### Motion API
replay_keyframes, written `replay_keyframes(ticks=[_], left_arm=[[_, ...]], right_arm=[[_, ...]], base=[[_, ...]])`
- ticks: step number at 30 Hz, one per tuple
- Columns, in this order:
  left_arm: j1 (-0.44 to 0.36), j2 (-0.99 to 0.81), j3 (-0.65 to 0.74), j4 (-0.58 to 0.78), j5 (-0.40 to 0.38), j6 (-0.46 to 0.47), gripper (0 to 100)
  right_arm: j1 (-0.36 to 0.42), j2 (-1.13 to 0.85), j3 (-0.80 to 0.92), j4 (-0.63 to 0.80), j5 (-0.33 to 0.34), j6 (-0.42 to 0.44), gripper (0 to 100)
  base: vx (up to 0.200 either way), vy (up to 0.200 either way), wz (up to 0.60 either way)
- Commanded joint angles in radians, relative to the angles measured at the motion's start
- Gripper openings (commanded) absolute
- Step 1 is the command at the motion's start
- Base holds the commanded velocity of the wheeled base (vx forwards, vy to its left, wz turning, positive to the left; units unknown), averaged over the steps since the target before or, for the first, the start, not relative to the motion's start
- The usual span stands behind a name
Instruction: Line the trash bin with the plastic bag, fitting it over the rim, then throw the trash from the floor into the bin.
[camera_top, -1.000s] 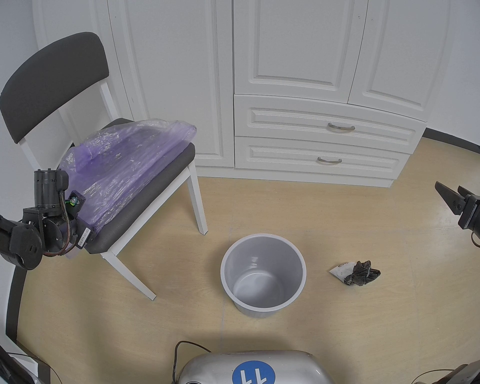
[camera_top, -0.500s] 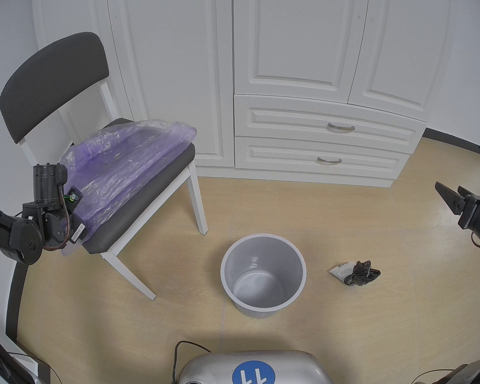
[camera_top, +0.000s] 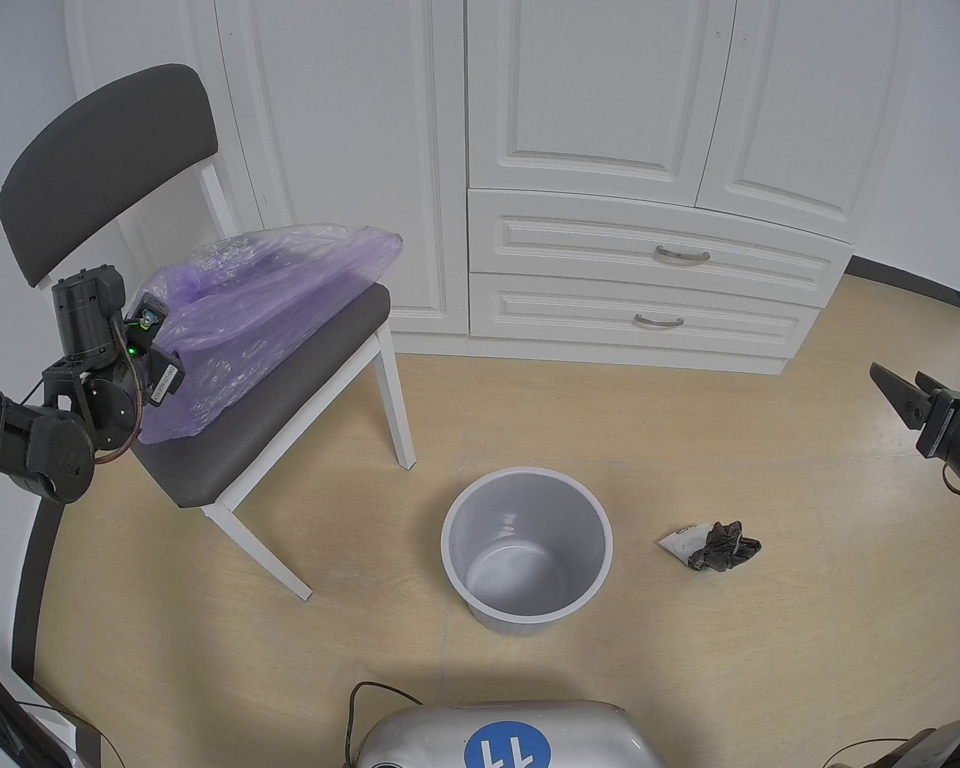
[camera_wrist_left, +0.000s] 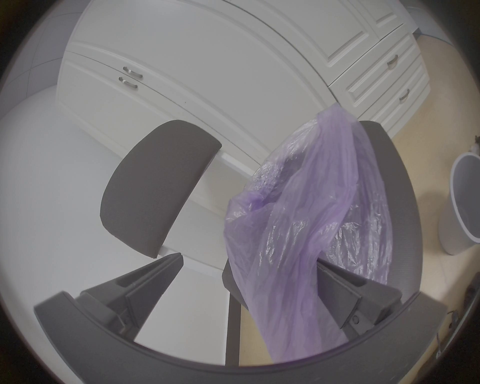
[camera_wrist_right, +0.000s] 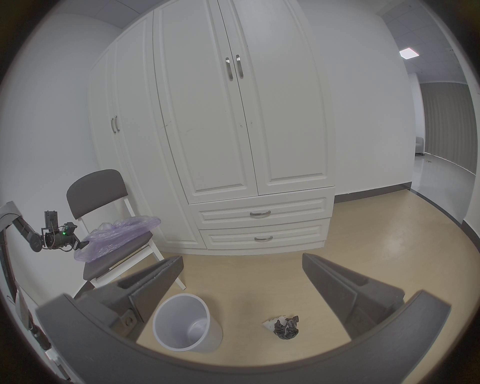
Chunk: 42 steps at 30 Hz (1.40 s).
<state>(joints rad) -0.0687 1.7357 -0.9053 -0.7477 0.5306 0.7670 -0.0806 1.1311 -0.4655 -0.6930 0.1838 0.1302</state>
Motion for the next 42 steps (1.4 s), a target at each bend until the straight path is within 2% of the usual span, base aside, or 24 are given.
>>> replay_keyframes(ticks=[1,21,33,42], left_arm=[[-0.013,0.016,-0.004,-0.002,0.0,0.0,100],[0.009,0.057,0.003,-0.002,0.015,0.0,100],[0.009,0.027,0.0,-0.016,0.103,0.041,100],[0.012,0.013,0.0,-0.016,0.104,0.044,100]], right_arm=[[-0.001,-0.002,0.001,0.0,0.0,0.0,100],[-0.008,0.007,0.001,0.0,0.0,0.0,100],[-0.008,0.012,0.001,0.0,0.0,0.0,100],[-0.008,0.012,0.001,0.0,0.0,0.0,100]], base=[[0.0,0.0,0.0],[0.0,0.0,0.0],[0.0,0.0,0.0],[0.0,0.0,0.0]])
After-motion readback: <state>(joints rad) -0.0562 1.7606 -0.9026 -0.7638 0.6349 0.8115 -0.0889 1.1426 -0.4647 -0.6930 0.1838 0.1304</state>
